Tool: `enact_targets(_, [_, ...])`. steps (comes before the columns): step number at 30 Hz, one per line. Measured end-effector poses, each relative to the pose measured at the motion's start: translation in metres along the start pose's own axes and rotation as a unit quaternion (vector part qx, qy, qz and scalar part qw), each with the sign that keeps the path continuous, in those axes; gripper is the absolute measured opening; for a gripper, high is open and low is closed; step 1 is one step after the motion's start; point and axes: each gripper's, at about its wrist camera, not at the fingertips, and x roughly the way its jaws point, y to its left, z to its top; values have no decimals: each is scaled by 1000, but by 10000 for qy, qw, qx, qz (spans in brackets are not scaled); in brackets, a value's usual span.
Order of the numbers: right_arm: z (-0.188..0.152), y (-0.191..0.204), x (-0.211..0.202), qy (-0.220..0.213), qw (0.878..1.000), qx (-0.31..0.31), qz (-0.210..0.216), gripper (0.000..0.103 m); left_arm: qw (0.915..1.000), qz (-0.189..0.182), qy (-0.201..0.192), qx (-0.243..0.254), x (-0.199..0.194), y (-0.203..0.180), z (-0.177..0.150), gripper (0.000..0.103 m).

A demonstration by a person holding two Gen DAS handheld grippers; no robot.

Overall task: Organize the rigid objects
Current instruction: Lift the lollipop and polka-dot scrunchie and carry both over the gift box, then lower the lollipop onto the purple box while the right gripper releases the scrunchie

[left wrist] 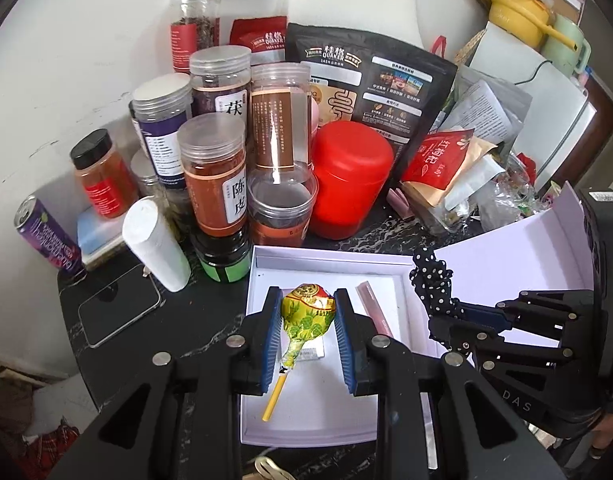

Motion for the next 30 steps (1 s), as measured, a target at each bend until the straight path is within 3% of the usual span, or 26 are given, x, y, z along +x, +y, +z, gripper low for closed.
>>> enact_targets(20, [6, -31, 68, 460, 9969, 628, -73, 16, 9968, -267, 738, -161, 90, 7, -9, 26])
enact_targets(30, [0, -27, 99, 717, 9956, 564, -203, 16, 9931, -87, 1173, -28, 125, 9, -25, 26])
